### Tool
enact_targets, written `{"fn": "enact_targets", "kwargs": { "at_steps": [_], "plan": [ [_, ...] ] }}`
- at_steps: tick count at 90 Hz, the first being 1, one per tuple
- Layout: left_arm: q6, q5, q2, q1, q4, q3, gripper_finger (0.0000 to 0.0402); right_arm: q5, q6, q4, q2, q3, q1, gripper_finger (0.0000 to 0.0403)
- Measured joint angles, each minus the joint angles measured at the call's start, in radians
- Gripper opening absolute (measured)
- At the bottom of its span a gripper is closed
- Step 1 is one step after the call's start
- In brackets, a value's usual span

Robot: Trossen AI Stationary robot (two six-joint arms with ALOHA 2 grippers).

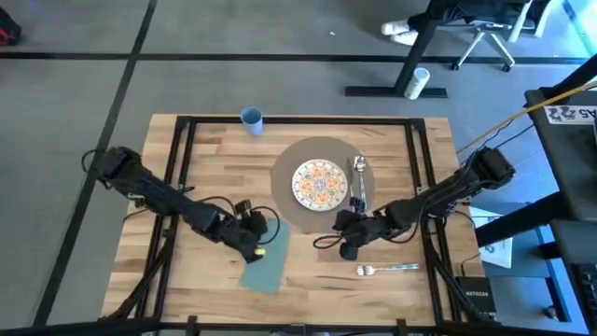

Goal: Set table place
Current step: Move the blue napkin to the top left of the table

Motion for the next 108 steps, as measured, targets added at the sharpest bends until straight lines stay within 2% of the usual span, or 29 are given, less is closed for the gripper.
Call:
{"fn": "enact_targets", "kwargs": {
  "at_steps": [13, 38, 63, 84, 108],
  "plan": [
    [-0.041, 0.035, 0.003, -0.023, -0.012, 0.001, 0.0, 0.0, 0.0, -0.001, 0.0, 0.0, 0.0, 0.0],
    [-0.064, 0.148, 0.154, -0.024, 0.082, 0.001, 0.0, 0.0, 0.0, -0.003, 0.0, 0.0, 0.0, 0.0],
    [-0.087, 0.152, 0.227, -0.016, 0.087, 0.001, 0.0, 0.0, 0.0, -0.002, 0.0, 0.0, 0.0, 0.0],
    [-0.183, 0.103, 0.223, -0.015, -0.07, 0.002, 0.0, 0.0, 0.0, -0.003, 0.0, 0.0, 0.0, 0.0],
    [-0.2, 0.071, 0.222, 0.014, -0.127, 0.002, 0.0, -0.001, 0.005, -0.003, 0.0, 0.0, 0.0, 0.0]
  ]
}}
